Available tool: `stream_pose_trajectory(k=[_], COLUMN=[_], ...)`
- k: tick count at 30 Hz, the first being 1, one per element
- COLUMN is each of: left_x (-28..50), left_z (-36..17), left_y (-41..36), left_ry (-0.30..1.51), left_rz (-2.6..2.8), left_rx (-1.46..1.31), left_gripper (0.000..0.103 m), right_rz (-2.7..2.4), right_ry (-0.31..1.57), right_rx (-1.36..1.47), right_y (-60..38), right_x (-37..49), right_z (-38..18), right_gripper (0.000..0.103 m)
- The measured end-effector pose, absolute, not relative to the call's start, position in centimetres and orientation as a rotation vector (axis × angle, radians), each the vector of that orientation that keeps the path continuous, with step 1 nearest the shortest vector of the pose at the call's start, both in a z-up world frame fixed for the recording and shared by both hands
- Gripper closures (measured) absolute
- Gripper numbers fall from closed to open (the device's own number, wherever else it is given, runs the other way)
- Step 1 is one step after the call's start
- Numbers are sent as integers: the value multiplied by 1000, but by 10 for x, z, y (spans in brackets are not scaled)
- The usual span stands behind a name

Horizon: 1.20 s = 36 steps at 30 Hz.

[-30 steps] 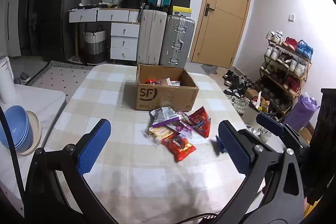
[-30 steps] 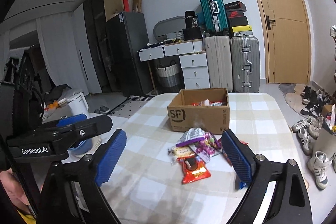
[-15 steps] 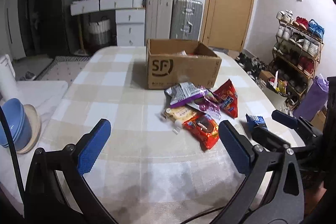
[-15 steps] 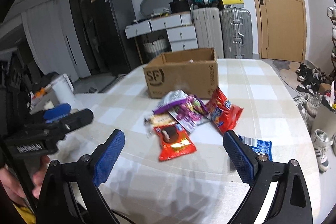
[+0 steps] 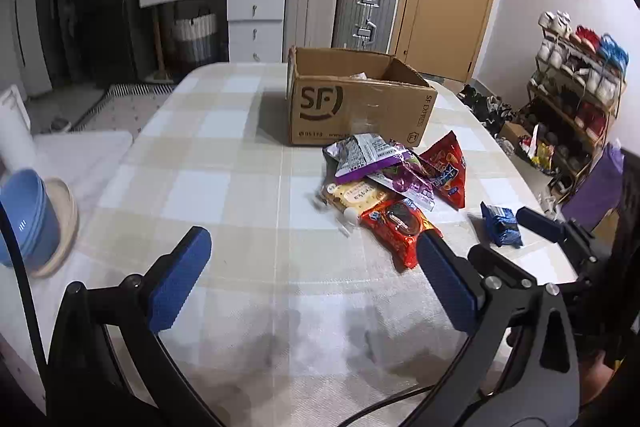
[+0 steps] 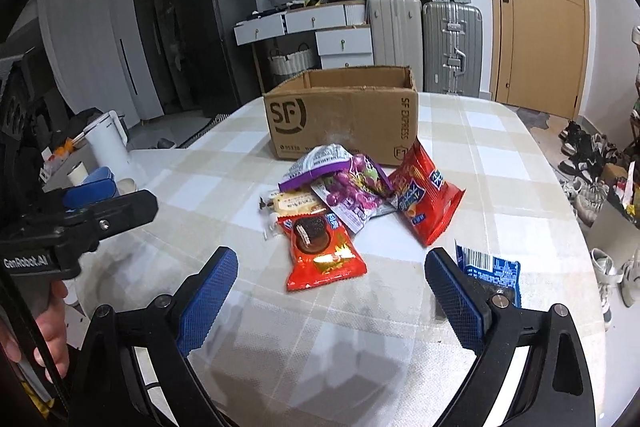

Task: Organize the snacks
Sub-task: 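Withdraw both tools from the box back toward the snack pile, then grasp the red Oreo cookie pack with the right tool and lift it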

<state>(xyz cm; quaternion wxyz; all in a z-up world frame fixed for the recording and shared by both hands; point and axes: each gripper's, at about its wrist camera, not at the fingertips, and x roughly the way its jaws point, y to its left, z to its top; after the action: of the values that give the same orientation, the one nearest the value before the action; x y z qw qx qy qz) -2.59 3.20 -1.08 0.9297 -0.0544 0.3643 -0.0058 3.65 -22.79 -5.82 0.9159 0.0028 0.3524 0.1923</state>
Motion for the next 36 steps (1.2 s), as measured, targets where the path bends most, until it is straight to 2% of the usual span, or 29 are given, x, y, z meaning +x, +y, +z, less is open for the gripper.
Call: stream_pose_trajectory(k=[28,31,36], left_x=[-21,-19,-17], left_z=[-22,-24,-26], left_y=[40,42,45], left_ry=[815,821,830], left_rz=[-41,-40,-31], left_rx=[-198,-207,-211], left_gripper=[1,1,1], right_rz=[434,428,447], right_ry=[977,1003,970], right_rx=[-31,-67,-217], right_y=[-187,-175,-155], right_x=[123,131,122], right_z=[-120,-128,-130], right_gripper=[7,16,54])
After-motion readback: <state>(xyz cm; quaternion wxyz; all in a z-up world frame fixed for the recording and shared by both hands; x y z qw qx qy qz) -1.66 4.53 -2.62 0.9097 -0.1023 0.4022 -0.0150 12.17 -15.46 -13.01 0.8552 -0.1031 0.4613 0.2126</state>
